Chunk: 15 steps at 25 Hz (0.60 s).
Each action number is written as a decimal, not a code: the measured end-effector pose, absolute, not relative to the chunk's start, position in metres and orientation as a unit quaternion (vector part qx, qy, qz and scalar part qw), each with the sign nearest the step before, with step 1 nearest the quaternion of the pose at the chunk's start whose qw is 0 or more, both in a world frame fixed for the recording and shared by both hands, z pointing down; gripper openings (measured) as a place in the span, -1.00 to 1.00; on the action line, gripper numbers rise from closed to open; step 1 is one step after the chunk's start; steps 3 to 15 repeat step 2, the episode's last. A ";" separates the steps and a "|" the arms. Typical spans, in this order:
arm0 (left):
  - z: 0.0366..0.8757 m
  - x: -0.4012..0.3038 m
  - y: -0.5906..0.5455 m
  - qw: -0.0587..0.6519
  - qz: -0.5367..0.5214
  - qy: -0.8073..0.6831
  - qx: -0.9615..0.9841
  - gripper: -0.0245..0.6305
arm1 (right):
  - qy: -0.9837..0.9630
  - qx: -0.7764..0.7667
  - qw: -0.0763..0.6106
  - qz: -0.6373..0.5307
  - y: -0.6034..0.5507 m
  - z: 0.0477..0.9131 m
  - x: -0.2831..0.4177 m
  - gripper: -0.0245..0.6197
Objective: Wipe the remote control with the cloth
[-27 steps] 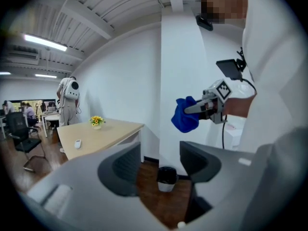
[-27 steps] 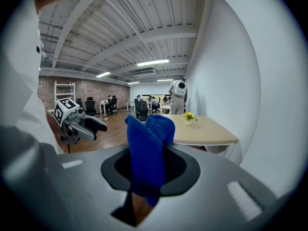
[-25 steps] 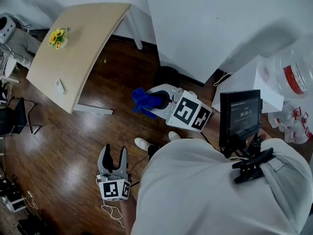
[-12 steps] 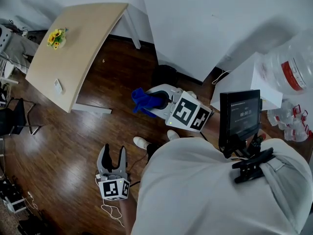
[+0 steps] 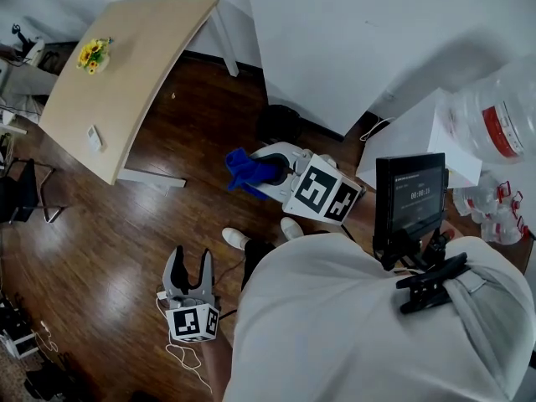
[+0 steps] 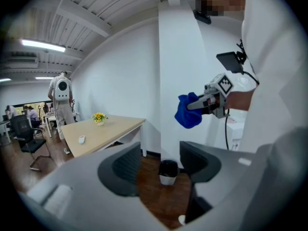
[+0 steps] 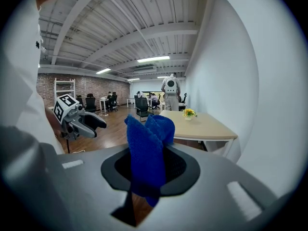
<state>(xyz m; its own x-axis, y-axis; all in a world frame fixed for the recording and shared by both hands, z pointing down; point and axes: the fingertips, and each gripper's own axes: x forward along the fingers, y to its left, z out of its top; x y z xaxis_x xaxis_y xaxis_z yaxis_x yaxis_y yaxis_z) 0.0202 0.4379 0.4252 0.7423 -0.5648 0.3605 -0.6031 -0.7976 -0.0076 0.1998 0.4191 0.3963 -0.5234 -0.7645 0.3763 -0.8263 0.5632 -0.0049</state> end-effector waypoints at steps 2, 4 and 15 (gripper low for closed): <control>0.426 0.018 0.438 0.056 0.175 -0.317 0.931 -0.09 | -0.869 0.456 0.171 0.092 0.419 0.399 0.198 -0.68; 0.426 0.018 0.438 0.056 0.175 -0.317 0.931 -0.09 | -0.869 0.456 0.171 0.092 0.419 0.399 0.198 -0.68; 0.426 0.018 0.438 0.056 0.175 -0.317 0.931 -0.09 | -0.869 0.456 0.171 0.092 0.419 0.399 0.198 -0.68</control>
